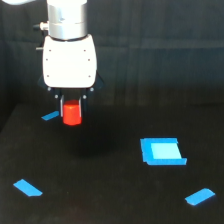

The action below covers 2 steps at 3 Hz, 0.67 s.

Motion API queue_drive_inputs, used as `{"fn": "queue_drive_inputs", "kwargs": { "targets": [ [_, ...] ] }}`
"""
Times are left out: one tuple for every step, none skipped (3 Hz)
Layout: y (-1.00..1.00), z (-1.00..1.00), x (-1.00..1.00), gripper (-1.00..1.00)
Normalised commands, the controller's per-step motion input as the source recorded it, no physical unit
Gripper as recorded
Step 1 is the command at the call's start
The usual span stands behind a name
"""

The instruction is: Pick up the red object from the table

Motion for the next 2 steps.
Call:
{"fn": "queue_drive_inputs", "kwargs": {
  "targets": [
    [-0.06,-0.05,-0.03,-0.99],
    [0.02,0.01,0.04,-0.86]
  ]
}}
